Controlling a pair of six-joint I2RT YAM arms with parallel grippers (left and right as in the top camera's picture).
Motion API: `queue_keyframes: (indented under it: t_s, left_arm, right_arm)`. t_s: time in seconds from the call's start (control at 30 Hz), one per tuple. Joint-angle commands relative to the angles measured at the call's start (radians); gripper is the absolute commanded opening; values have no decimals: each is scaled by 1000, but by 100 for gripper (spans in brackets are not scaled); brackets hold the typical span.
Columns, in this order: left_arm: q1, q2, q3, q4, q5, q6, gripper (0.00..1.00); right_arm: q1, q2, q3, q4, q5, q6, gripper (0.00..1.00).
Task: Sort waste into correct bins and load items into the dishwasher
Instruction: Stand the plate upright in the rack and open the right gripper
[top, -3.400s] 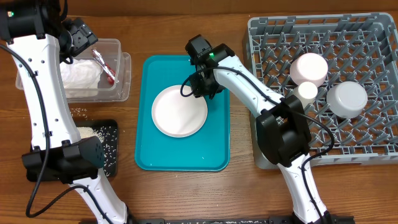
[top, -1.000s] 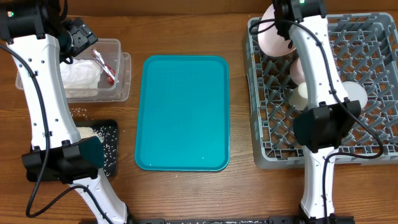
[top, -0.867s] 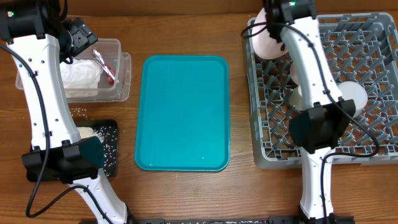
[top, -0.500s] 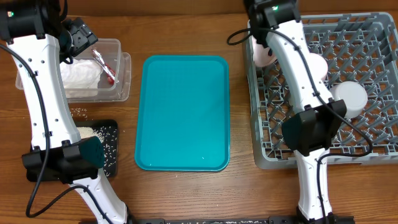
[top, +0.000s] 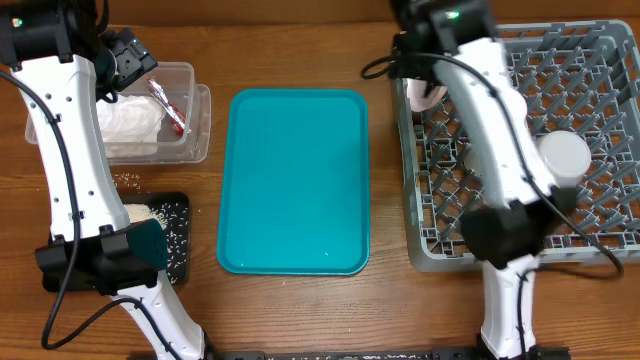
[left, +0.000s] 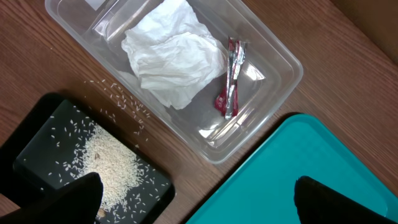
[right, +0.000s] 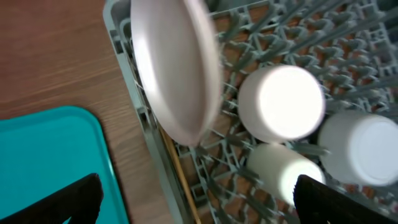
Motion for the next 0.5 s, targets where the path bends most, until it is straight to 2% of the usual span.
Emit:
queue_keyframes:
  t_s: [0.0, 0.2, 0.3, 0.47]
  left_arm:
    - [-7, -5, 10, 2, 2, -6, 100]
    - [-7, -5, 10, 2, 1, -6, 100]
    - [-7, -5, 10, 2, 1, -6, 100]
    - [-7, -5, 10, 2, 1, -6, 100]
  right_arm:
    - [-25, -145, 46, -33, -21, 27, 100]
    - [-34, -246, 39, -33, -220, -66, 100]
    - [-26, -280, 37, -33, -240, -70, 100]
    - [-24, -356, 11, -33, -332, -164, 100]
